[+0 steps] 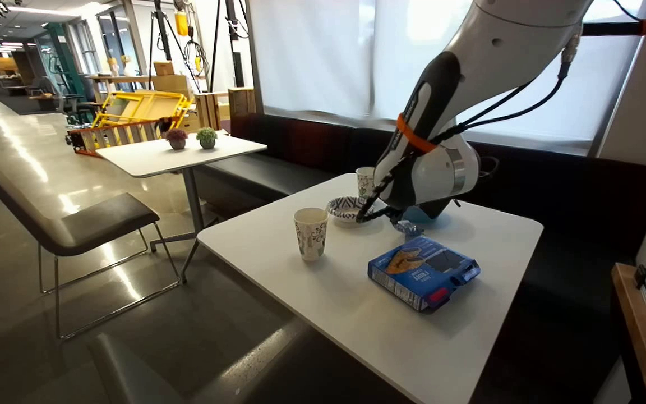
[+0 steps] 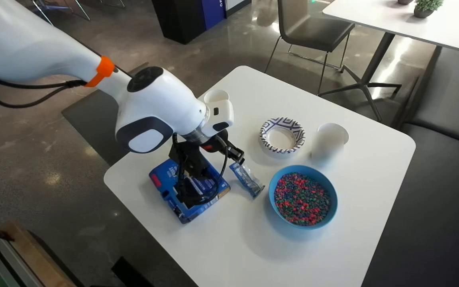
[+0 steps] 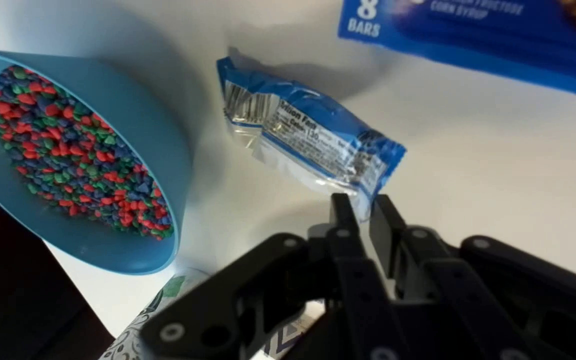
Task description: Remove a blue packet from the blue box and put it on the table
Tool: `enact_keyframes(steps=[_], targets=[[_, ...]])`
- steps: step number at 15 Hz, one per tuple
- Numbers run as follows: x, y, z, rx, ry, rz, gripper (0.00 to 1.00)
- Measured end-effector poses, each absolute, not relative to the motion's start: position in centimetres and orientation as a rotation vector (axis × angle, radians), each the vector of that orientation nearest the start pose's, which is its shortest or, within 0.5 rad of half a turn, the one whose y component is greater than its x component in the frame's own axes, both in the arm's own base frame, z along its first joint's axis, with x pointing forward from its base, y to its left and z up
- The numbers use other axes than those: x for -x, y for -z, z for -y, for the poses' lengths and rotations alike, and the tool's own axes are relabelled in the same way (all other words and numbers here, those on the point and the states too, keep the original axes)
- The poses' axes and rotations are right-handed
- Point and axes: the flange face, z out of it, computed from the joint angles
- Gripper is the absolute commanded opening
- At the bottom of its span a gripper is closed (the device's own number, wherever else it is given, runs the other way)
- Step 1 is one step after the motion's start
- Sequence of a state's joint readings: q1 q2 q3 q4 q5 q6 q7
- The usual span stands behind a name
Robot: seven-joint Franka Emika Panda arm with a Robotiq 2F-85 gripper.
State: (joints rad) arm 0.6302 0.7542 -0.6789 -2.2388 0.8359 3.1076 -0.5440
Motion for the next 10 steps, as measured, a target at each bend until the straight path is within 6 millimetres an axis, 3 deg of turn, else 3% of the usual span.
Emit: enact_keyframes(steps=[2,5,7,10], targets=[[-53.6,-14.8,10.0,3.451,0.489,-0.224,0.62],[-54.2,-16.4,8.9,3.443,0.323,-0.165,0.84],[-54.2,-19.0,8.7,3.374,0.204,-0.181,0.99],[-53.6,-24.3,10.5,3.243,0.059,-0.254,1.00]])
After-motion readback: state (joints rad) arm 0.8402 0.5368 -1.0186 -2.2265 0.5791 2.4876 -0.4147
